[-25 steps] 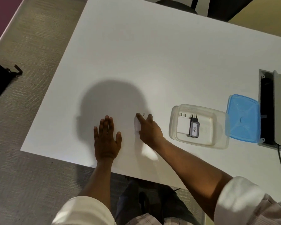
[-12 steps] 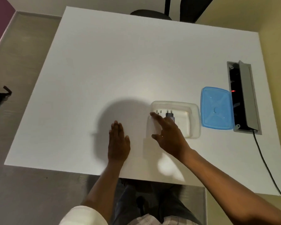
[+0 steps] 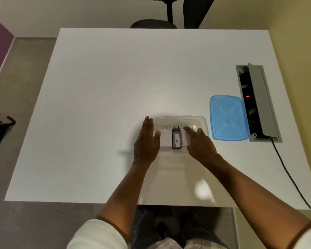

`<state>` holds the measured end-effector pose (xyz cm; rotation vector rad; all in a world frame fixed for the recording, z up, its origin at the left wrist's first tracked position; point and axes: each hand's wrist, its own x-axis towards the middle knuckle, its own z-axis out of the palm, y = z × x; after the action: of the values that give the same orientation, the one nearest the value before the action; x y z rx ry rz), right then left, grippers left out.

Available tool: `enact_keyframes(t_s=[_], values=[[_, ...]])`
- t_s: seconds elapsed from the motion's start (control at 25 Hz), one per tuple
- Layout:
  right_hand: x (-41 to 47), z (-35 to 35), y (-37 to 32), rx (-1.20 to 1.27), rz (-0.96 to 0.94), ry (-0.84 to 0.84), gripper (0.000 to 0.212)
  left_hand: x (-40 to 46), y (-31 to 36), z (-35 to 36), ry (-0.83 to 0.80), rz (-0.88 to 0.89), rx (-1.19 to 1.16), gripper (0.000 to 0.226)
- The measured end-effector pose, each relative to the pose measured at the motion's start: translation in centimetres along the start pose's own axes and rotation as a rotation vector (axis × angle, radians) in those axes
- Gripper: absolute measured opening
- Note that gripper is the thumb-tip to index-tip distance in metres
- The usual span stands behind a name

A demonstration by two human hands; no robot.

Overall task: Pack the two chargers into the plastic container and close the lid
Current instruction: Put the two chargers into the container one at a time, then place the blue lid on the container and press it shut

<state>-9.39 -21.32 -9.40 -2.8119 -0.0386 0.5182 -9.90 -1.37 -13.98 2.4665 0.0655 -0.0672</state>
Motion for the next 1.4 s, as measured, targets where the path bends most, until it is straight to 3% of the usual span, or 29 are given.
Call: enact_keyframes(t_s=[0.4,0.72,0.84,1.04,1.24,1.4], values=[[2.9,3.0,1.6,-0.031,0.037,-0.218,0.071,-0.1,0.2,1.3,-0.023,0.058,0.056,0.067],[2.5,2.4,1.5,-0.007,0.025,-0.196,0.084,-0.1,0.5,1.1,-0.059,0.031,0.071,0.068],[1.9,1.1,1.5,0.039,0.012,-0.123,0.076,-0.3,0.8,0.5,-0.048,0.033,0.106,0.068],[0.6,-2.2,3.3,0.223,-0.019,0.184,0.051,0.6,2.1,-0.7,-0.097,0.067,0.094,0.069],[0.1,-4.8,8.3,0.365,0.099,0.403,0.032,4.2,6.7,-0.8,-0.083,0.143,0.063,0.067],[0.4,-5.1,13.4,0.530,0.300,0.420,0.027,7.9,11.2,0.5,-0.102,0.185,0.121,0.059]])
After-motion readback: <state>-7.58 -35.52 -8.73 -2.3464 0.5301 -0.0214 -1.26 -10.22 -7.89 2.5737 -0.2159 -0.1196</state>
